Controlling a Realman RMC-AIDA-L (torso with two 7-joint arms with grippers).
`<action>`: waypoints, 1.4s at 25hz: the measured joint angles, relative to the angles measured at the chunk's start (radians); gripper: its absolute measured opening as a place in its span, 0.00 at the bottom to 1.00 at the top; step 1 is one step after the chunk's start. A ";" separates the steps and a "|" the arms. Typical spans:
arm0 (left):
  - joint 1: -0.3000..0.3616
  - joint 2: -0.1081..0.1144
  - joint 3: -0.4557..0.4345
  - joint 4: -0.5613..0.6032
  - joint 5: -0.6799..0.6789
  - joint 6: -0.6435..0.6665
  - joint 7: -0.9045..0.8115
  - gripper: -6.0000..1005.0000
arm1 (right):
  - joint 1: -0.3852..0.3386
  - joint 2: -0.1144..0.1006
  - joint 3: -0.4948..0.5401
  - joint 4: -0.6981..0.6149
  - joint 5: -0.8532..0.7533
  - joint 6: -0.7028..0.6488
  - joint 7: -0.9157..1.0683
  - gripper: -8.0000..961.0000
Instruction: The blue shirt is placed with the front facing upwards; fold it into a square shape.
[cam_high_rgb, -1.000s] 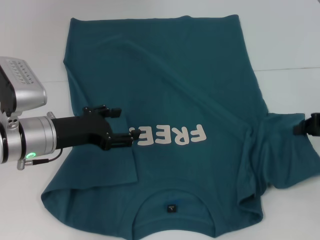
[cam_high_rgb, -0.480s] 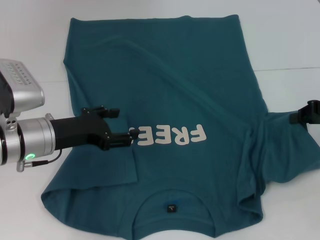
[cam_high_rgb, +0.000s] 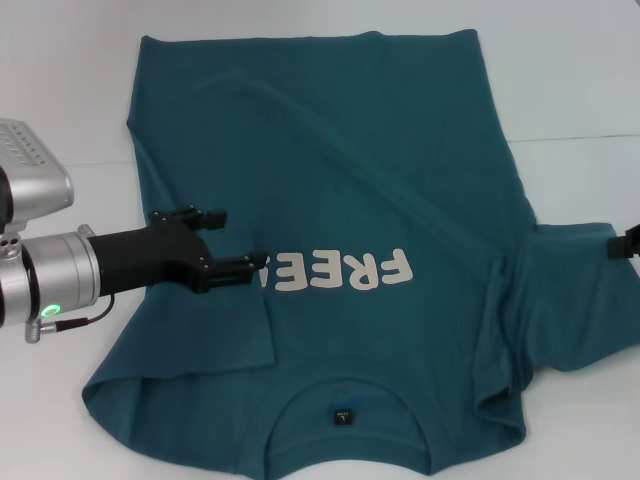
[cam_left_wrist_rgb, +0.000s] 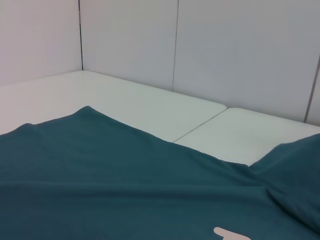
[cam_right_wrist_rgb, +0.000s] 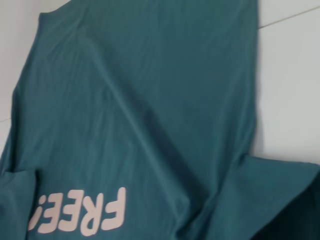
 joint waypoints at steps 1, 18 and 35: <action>0.000 0.000 -0.002 0.000 0.000 0.000 0.000 0.84 | -0.006 0.000 0.002 -0.005 0.000 0.001 0.002 0.01; -0.003 -0.002 -0.004 0.004 0.000 -0.012 0.004 0.84 | -0.025 -0.011 0.049 -0.087 -0.029 -0.031 0.051 0.01; -0.007 -0.001 -0.001 0.006 0.000 -0.012 0.008 0.84 | 0.010 -0.012 0.071 -0.226 -0.031 -0.136 0.098 0.01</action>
